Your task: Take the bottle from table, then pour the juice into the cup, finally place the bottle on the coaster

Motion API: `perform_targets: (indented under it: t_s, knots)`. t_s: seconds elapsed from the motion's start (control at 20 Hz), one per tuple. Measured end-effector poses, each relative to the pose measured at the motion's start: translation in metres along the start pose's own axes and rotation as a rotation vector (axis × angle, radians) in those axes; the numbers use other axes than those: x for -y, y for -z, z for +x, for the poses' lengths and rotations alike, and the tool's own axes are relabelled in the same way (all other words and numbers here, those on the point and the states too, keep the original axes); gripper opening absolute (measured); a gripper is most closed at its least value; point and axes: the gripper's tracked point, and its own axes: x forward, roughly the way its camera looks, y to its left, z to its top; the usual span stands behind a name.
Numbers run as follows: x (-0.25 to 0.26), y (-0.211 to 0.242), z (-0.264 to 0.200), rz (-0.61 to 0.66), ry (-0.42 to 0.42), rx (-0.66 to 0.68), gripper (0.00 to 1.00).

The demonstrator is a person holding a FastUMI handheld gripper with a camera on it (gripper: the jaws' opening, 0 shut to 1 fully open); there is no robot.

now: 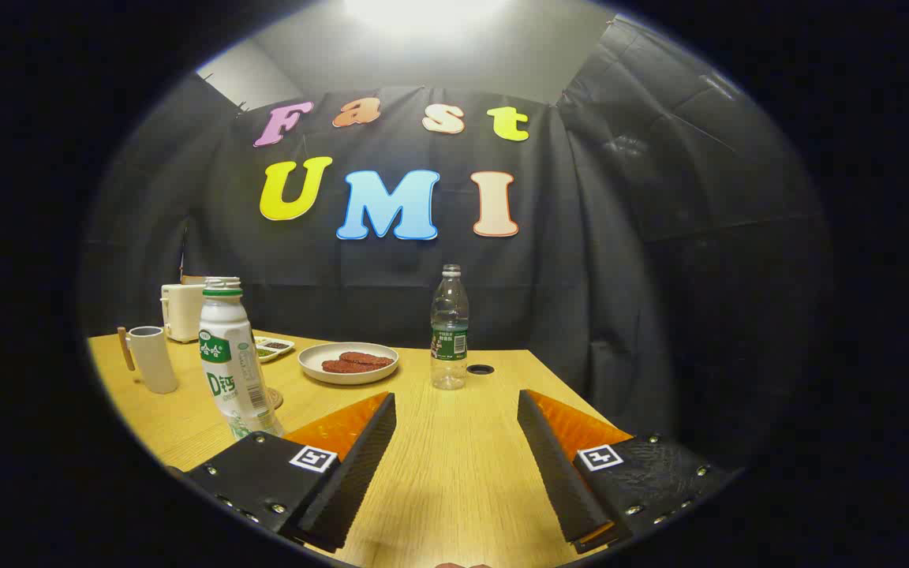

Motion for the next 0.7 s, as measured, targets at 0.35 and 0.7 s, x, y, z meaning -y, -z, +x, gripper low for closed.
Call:
perform_targets:
  t_s: [0.35, 0.7]
  knots:
    - [-0.011, -0.044, 0.002, 0.025, -0.009, 0.032, 0.95]
    - [-0.08, -0.073, -0.045, 0.077, -0.093, 0.02, 0.95]
